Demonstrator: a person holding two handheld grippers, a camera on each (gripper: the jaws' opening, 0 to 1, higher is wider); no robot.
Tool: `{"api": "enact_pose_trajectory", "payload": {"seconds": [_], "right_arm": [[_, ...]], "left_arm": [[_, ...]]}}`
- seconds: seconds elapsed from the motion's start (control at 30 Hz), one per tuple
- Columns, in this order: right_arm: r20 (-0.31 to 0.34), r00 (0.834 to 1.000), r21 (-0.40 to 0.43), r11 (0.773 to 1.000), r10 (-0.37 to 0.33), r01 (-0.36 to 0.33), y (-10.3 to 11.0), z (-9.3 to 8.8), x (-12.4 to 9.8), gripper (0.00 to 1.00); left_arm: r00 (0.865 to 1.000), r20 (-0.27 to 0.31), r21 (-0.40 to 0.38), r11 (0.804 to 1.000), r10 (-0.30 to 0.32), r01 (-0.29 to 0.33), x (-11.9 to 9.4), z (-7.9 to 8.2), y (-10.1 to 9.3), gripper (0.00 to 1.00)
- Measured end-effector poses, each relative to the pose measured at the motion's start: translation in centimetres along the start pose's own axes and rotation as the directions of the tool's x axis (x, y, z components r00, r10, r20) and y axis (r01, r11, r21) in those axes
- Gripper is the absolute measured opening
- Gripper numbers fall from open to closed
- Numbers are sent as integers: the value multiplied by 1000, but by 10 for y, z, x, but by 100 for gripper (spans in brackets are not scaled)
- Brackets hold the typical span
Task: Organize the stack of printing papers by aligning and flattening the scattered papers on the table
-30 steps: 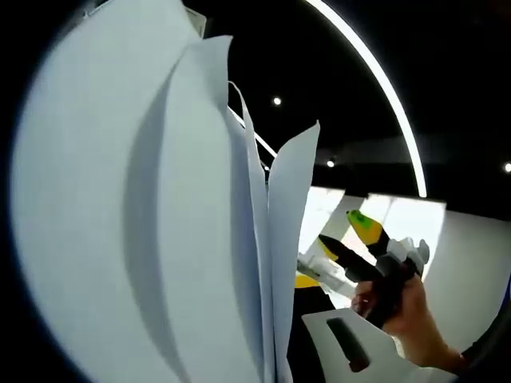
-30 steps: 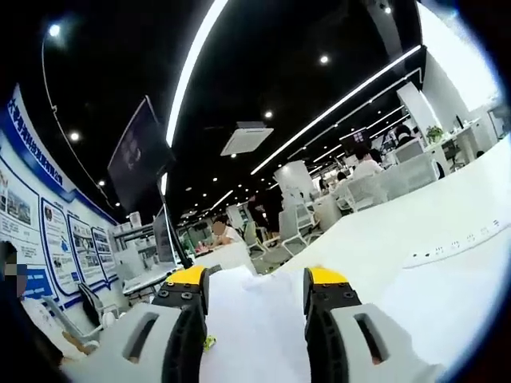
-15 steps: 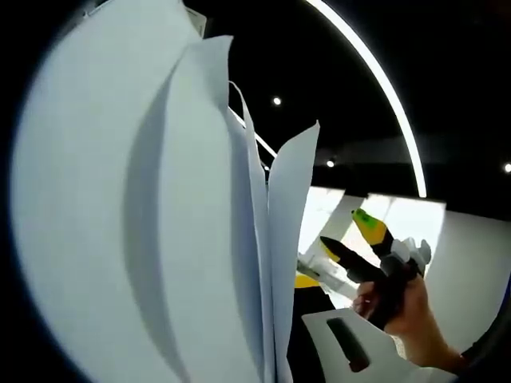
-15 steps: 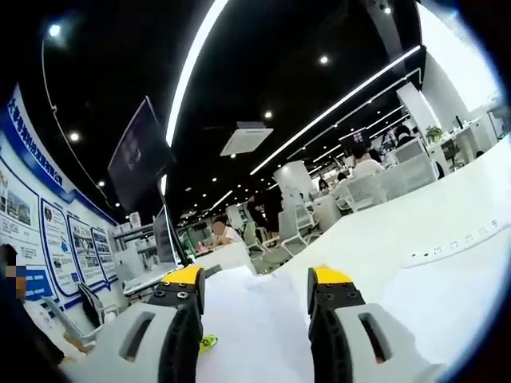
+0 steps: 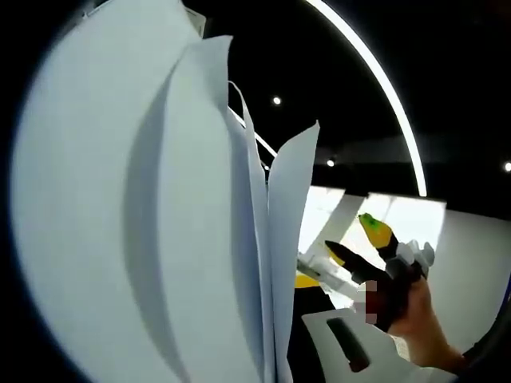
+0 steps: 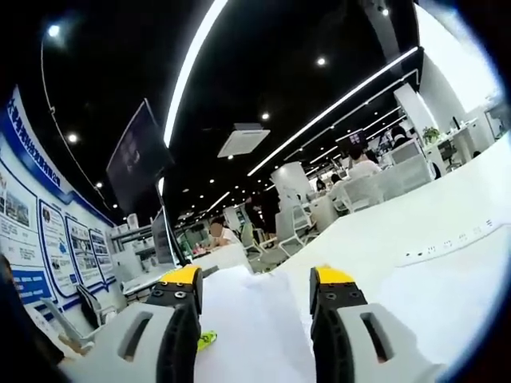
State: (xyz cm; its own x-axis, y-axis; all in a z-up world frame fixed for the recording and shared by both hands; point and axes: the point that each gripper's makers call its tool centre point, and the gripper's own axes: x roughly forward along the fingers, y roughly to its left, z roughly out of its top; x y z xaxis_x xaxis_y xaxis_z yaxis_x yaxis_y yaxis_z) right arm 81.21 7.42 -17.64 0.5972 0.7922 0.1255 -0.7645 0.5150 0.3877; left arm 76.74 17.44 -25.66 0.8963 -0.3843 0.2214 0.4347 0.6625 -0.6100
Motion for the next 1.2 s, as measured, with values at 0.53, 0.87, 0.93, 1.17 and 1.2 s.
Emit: {"api": "enact_pose_trajectory", "payload": {"seconds": [0.53, 0.87, 0.93, 1.17, 1.2], "right_arm": [[1, 1000, 10, 999, -30, 30, -7, -3, -18, 52], [4, 999, 4, 999, -34, 34, -5, -1, -25, 52], [3, 999, 6, 999, -37, 37, -6, -1, -26, 52], [-2, 999, 0, 999, -38, 38, -4, -1, -30, 53], [-3, 999, -2, 999, -38, 38, -4, 0, -31, 53]], "left_arm": [[1000, 0, -1, 1000, 0, 0, 0, 0, -3, 6], [1000, 2, -5, 1000, -1, 1, 0, 1, -3, 6], [1000, 2, -5, 1000, -1, 1, 0, 1, -3, 6], [1000, 2, -6, 1000, -2, 2, 0, 2, -2, 6], [1000, 2, -6, 1000, -1, 1, 0, 2, -2, 6]]}}
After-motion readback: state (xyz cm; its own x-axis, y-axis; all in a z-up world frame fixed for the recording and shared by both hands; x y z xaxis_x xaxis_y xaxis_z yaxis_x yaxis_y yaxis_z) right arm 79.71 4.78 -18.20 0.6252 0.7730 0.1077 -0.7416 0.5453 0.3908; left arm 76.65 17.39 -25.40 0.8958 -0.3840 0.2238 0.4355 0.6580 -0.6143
